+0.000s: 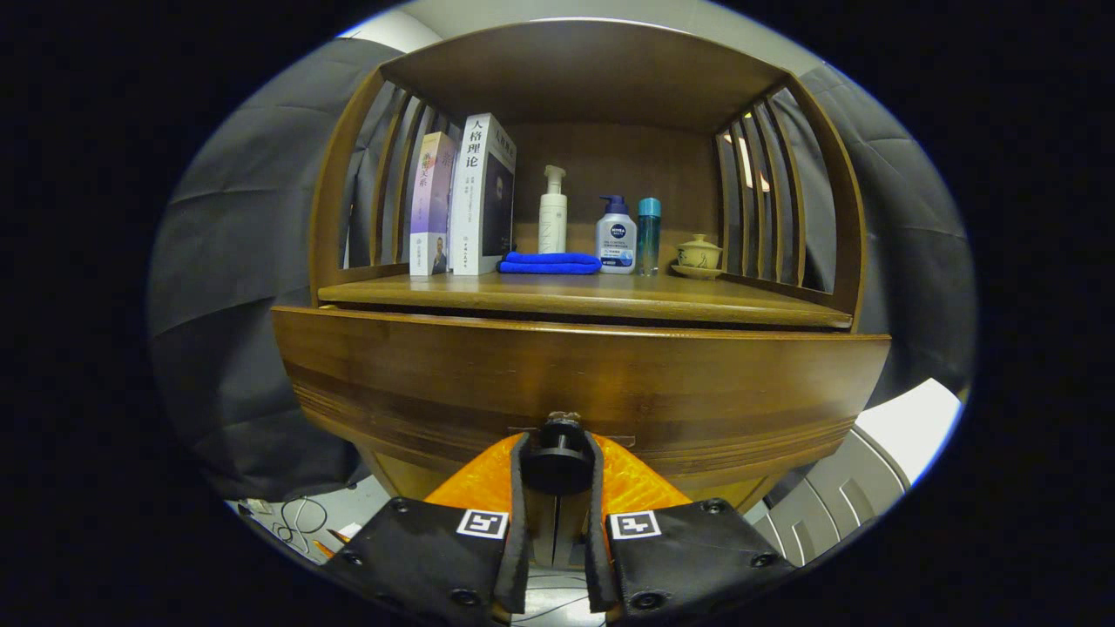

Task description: Pull open the drawer, take out the items inside it, and place them on the countertop above the cabinet.

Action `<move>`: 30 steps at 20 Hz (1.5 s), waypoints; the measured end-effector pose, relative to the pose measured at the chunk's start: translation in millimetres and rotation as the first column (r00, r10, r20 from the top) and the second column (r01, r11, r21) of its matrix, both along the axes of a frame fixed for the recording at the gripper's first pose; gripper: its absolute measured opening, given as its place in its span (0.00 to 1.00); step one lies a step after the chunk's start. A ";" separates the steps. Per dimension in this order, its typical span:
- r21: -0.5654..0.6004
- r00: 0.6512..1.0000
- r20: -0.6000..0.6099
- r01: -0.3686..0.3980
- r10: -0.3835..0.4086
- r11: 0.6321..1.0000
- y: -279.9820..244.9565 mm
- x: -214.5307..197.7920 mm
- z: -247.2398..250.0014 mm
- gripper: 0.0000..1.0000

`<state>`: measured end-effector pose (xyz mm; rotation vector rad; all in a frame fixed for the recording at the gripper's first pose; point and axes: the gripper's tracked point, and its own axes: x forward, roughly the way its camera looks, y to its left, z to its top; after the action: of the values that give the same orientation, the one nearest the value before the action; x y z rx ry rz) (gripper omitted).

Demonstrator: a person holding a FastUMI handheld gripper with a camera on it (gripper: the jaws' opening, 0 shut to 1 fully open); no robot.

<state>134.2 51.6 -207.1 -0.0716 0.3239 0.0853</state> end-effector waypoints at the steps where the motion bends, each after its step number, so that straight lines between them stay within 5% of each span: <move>1: -0.005 1.000 0.000 -0.002 0.002 1.000 -0.4 -5.3 0.3 0.29; 30: 0.008 0.995 -0.027 -0.093 0.093 0.996 -2.6 -122.1 0.6 0.29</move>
<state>12.1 49.0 -206.6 -0.0786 0.3477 0.1801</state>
